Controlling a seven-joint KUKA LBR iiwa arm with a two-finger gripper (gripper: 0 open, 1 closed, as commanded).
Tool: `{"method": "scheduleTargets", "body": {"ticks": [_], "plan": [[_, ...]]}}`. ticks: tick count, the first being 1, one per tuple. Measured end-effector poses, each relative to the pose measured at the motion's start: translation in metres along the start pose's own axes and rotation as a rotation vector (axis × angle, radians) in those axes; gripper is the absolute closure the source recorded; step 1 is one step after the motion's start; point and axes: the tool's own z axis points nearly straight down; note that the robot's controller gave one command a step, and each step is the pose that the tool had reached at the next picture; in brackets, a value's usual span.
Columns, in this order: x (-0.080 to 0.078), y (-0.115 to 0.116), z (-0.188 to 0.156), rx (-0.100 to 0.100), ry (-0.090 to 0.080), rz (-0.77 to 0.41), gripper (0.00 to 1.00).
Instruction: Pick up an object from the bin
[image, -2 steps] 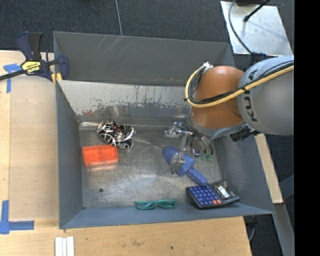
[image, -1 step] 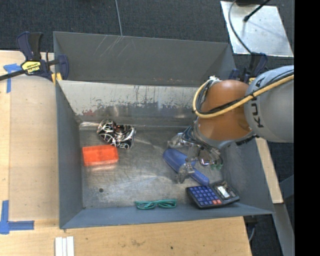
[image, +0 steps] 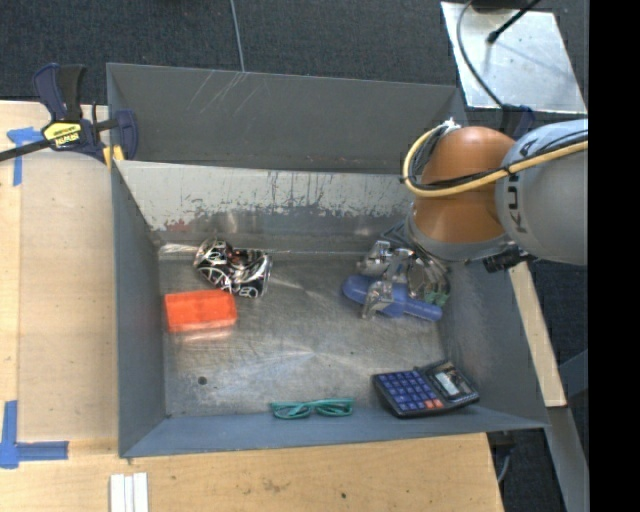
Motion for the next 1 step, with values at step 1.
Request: {"method": "scheduleTargets", "body": {"ticks": [1], "plan": [[-0.0001, 0.0000, 0.0000, 0.000, 0.000, 0.001, 1.00]]}}
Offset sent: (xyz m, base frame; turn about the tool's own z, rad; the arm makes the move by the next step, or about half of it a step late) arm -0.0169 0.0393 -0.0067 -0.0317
